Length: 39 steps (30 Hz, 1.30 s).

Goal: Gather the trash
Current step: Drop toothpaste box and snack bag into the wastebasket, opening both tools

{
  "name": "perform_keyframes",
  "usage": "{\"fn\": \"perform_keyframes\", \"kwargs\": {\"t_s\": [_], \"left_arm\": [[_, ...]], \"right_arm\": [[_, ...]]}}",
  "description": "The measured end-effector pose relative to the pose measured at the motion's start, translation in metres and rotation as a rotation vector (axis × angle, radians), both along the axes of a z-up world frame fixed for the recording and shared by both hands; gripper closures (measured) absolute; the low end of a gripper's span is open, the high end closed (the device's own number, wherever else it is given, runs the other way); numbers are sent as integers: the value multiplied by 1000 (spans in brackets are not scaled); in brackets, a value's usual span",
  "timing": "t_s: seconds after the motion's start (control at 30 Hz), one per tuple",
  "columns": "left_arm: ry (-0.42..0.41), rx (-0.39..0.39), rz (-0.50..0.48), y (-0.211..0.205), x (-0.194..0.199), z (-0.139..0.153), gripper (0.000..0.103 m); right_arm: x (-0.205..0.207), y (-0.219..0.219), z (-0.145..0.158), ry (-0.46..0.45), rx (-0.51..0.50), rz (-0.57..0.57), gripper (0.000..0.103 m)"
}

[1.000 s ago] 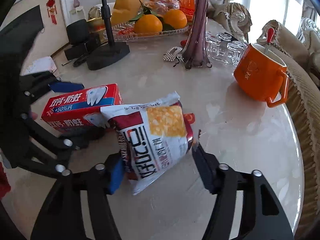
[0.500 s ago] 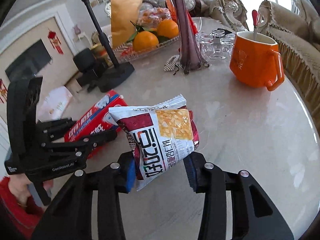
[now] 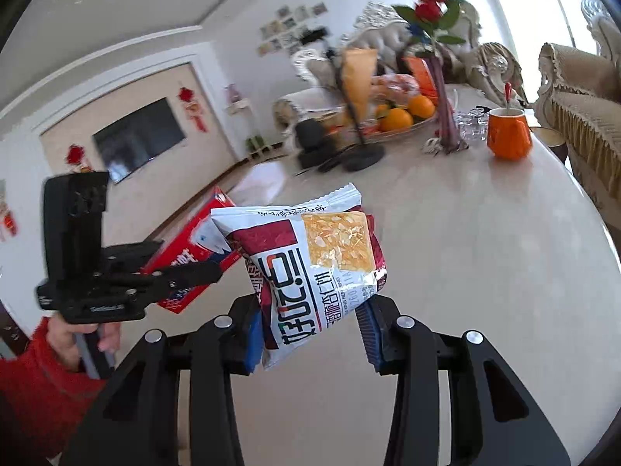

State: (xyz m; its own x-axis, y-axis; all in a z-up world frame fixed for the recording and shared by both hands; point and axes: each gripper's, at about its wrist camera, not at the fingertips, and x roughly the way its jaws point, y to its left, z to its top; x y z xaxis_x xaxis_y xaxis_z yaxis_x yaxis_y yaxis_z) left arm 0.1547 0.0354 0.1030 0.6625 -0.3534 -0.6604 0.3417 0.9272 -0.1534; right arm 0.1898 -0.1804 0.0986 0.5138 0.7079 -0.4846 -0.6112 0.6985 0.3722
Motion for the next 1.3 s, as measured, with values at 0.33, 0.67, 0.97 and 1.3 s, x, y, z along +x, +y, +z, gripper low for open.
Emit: {"fn": "perform_keyframes", "kwargs": {"t_s": [0.33,0.67,0.97,1.3], "left_arm": [[306,1,-14,-41,-161,-129,64],[471,69,64,-60,-135,-247,63],[470,89,164,-44,-134,-258,10],[457,73,186,-46,-134,-234,10]], "right_arm": [[-142,-17,-101,307,-155,-29,64],[-98,25,-229,506,-397,-60,63],[-117,4,-243,555,-476,-165,9],[-126,7,-221,575,-484,-235,8]]}}
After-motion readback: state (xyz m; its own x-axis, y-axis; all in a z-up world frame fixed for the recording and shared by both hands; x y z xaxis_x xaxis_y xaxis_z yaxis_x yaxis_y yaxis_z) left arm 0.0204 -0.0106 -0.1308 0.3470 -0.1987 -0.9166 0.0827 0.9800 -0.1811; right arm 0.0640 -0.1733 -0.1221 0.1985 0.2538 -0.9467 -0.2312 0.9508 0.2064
